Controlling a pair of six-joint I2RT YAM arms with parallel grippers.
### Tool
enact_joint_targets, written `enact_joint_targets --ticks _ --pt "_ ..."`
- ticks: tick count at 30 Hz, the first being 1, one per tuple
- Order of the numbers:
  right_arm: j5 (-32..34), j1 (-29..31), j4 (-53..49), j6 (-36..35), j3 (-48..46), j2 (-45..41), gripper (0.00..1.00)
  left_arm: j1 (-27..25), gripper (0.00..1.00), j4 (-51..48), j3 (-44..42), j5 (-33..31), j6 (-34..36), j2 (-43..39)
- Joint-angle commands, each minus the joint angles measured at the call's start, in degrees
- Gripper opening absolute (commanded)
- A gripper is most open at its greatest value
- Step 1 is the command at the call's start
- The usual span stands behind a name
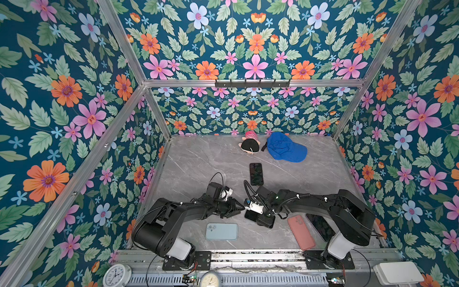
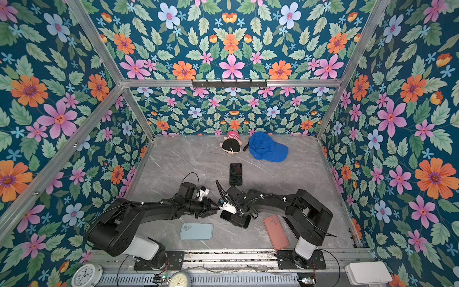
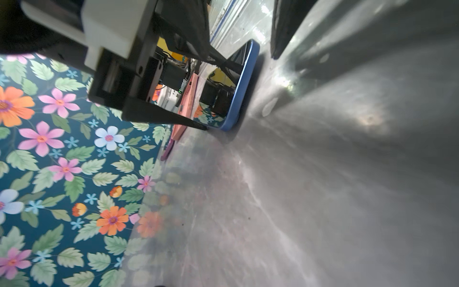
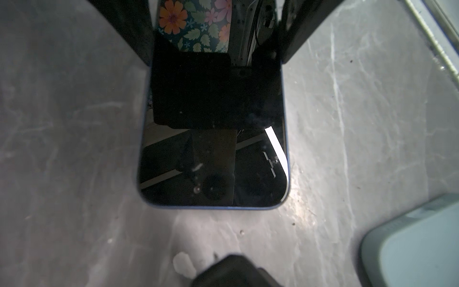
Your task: Put the phone into the phone case
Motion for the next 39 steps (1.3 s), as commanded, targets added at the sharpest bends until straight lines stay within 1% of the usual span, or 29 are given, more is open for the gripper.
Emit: enact_joint_targets --ticks 1,4,9,14,22,27,28,32,36,39 --pt "-2.5 -1.2 1.0 -1.4 0.0 -0.6 0.64 0.1 0.42 10.5 -1.0 3.4 -3.8 0.8" --pt "-3.9 -2.3 3.2 -2.0 -0.5 -2.7 0.64 0.3 0.42 13.9 -1.6 4.0 -5.3 2.5" --pt "-4.1 -3.1 4.9 -2.4 -0.6 -2.7 0.64 1.4 0.42 20.3 -3.1 5.5 -8.4 4.2" --pt "-3.9 -3.4 6.7 -2.4 -0.6 -2.7 0.64 1.4 0.42 25.2 -3.1 6.7 -10.6 5.2" --pt "-3.4 -4.1 8.9 -2.5 0.4 -1.6 0.64 1.3 0.39 31.3 -4.1 7.7 -13.4 7.0" --pt "-3.2 -4.5 9.8 -2.6 0.9 -1.6 0.64 1.3 0.33 36.7 -5.6 8.1 -15.6 8.8" --pt "-3.1 -4.5 9.9 -2.6 1.0 0.3 0.64 1.3 0.31 37.8 -5.8 8.1 -16.0 9.0" --pt "-2.8 -4.7 10.3 -2.4 0.9 0.6 0.65 1.3 0.21 42.4 -6.5 8.6 -18.2 10.2" --pt "-2.4 -4.7 10.6 -2.6 0.9 0.8 0.68 1.3 0.14 43.5 -6.5 8.6 -18.6 10.8" --pt "-2.2 -4.7 10.7 -2.6 0.9 1.0 0.69 1.3 0.12 43.7 -6.6 8.6 -18.6 11.0"
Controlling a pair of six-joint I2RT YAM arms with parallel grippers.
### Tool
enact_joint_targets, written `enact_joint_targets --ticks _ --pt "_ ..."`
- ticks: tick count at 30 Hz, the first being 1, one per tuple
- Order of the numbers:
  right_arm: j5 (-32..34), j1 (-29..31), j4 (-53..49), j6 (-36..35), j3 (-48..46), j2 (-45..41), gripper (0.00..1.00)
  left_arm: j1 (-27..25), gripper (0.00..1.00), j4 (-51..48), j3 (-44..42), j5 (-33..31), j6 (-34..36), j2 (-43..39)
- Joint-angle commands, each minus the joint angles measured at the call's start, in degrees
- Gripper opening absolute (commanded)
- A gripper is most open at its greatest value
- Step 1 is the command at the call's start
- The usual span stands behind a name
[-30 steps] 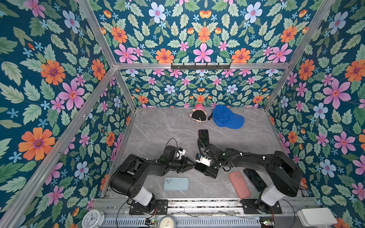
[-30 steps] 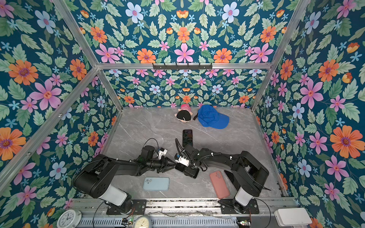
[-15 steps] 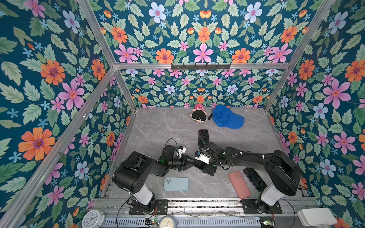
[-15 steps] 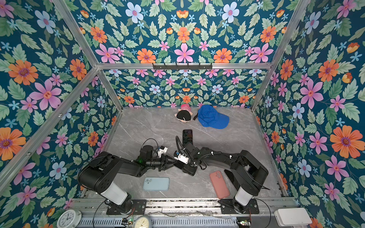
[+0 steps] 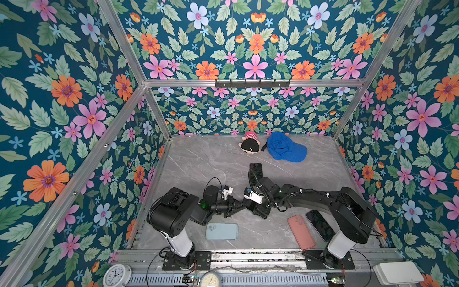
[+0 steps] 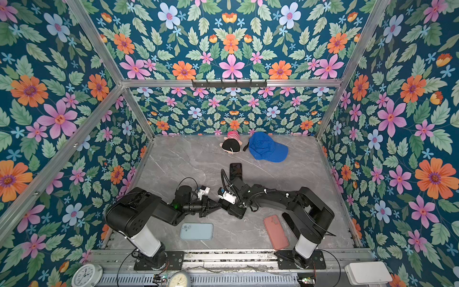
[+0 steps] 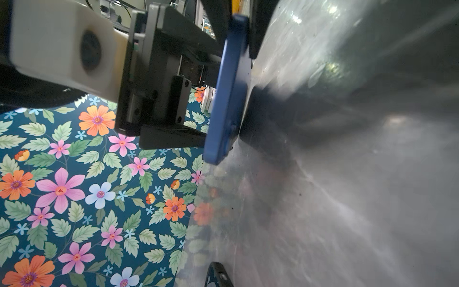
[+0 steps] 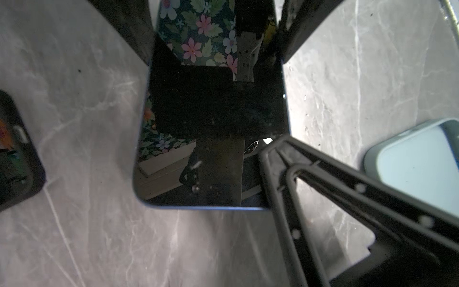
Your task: Put the phone into the phone case
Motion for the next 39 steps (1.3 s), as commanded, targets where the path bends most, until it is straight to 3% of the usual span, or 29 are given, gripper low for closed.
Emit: enact_joint_targets --ticks 1,10,21,27,32,35,39 --pt "1.3 0.1 0.9 -1.2 0.0 0.4 0.71 -0.1 0.10 6.6 0.2 2.6 -1.7 -0.1" --pt "0.3 0.1 -0.6 -1.7 -0.7 -1.2 0.80 0.0 0.08 6.2 0.4 2.5 -0.9 0.2" --pt "-0.4 0.1 -3.6 4.7 -3.0 -15.6 0.84 0.0 0.02 4.7 2.0 2.7 0.4 -0.8" --pt "9.0 0.0 -5.8 17.7 -3.8 -22.4 0.81 0.1 0.00 1.7 4.3 2.8 2.0 -3.6" --pt "14.6 -1.8 -8.9 34.3 -2.9 -29.3 0.68 0.5 0.00 -2.8 6.9 1.6 4.6 -6.5" --pt "9.5 -6.1 -8.1 43.4 -4.3 -33.9 0.66 1.0 0.00 -2.9 7.5 1.1 4.5 -7.5" --pt "-7.1 -15.9 -0.2 53.5 -10.6 -38.9 0.66 1.6 0.00 -2.2 7.8 0.5 3.7 -8.4"
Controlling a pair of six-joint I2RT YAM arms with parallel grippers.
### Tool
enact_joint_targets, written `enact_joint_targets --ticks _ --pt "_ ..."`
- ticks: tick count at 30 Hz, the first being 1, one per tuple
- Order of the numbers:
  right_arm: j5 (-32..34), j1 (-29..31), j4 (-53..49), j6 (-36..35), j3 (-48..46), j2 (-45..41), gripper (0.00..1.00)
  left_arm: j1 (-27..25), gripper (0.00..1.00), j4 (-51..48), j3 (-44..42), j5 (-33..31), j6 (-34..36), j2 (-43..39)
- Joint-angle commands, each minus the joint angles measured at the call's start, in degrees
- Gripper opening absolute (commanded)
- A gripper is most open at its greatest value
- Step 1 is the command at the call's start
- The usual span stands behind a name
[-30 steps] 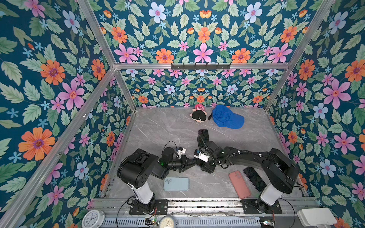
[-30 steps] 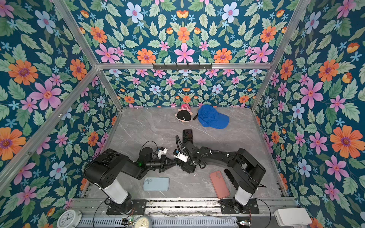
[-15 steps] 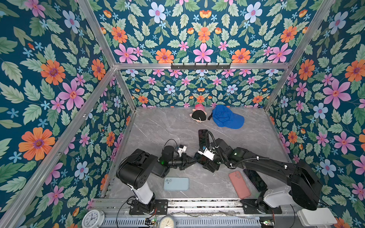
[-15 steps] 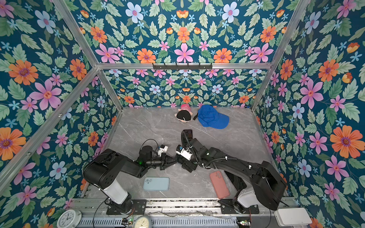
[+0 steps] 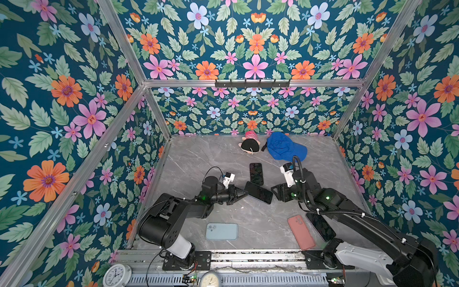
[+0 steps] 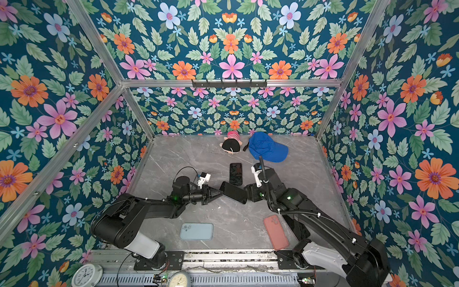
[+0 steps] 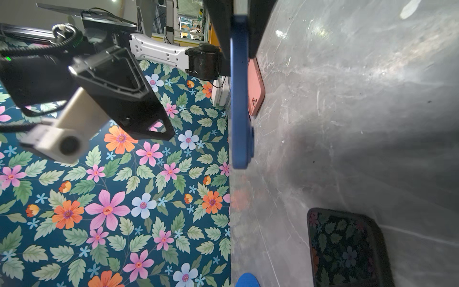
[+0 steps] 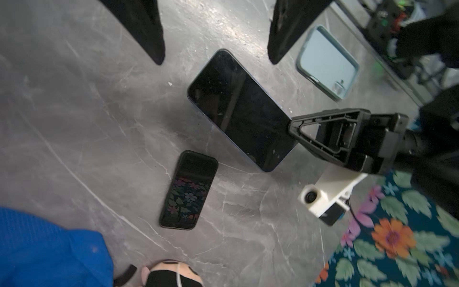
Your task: Put the phone into the phone case
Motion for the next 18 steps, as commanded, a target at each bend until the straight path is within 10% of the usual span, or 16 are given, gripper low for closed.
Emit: enact_joint_targets --ticks 1,6,18 --pt "-16.0 -6.7 7.0 14.6 -4.4 -2.4 0.66 0.4 0.00 2.0 0.6 0.2 -0.4 -0.8" --pt "-34.5 -19.1 26.5 29.8 -13.8 -1.2 0.62 0.7 0.00 6.1 0.6 -0.4 -3.3 -0.7" --pt "-45.6 -22.2 57.1 41.5 -18.2 14.5 0.62 0.7 0.00 24.3 0.8 -2.1 -15.9 3.4"
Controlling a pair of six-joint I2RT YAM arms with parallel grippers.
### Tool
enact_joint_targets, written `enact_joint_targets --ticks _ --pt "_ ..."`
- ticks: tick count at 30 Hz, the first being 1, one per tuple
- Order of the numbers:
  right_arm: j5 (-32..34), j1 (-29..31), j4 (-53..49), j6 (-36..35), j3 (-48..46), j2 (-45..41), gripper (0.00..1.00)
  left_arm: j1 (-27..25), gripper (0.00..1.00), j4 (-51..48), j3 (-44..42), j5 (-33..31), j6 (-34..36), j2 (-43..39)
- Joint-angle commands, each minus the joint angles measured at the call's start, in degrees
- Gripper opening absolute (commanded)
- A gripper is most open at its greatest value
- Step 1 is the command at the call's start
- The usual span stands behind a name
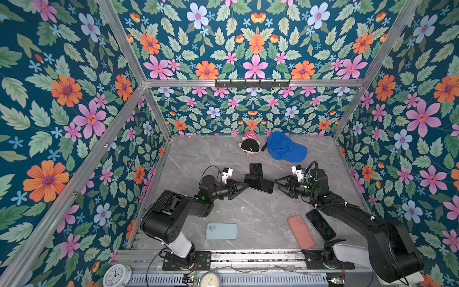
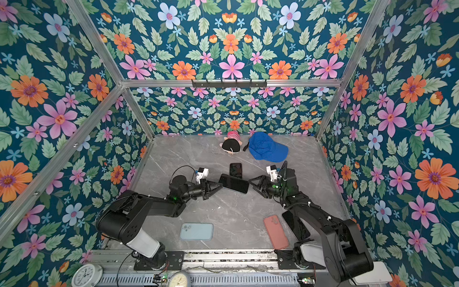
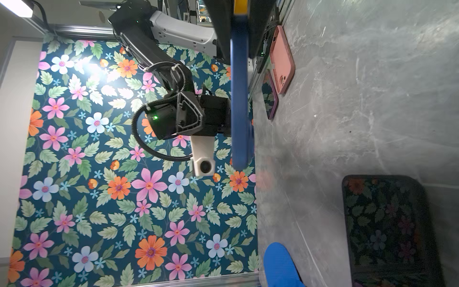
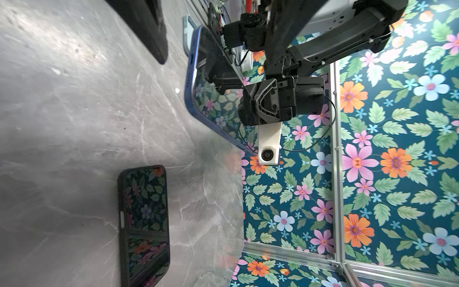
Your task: Put the phone into the phone case
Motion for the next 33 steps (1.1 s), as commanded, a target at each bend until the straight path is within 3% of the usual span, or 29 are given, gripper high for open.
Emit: enact_joint_targets --ticks 1,9,16,33 --pt "-3.8 -1.0 11.3 4.6 -0.7 1.3 0.62 0.1 0.00 7.8 0.3 -0.6 -2.5 0.0" --pt "-6.1 -2.4 14.3 2.5 -1.9 1.5 0.59 0.0 0.00 13.9 -0.1 -1.4 -5.6 2.3" --pt "-6.6 -2.4 18.2 2.9 -2.7 1.8 0.46 -0.1 0.00 20.5 -0.5 -1.3 -9.3 4.5" --pt "-10.5 -0.8 35.0 11.3 -1.7 11.8 0.43 -0.9 0.00 21.1 -0.8 -1.7 -9.1 4.3"
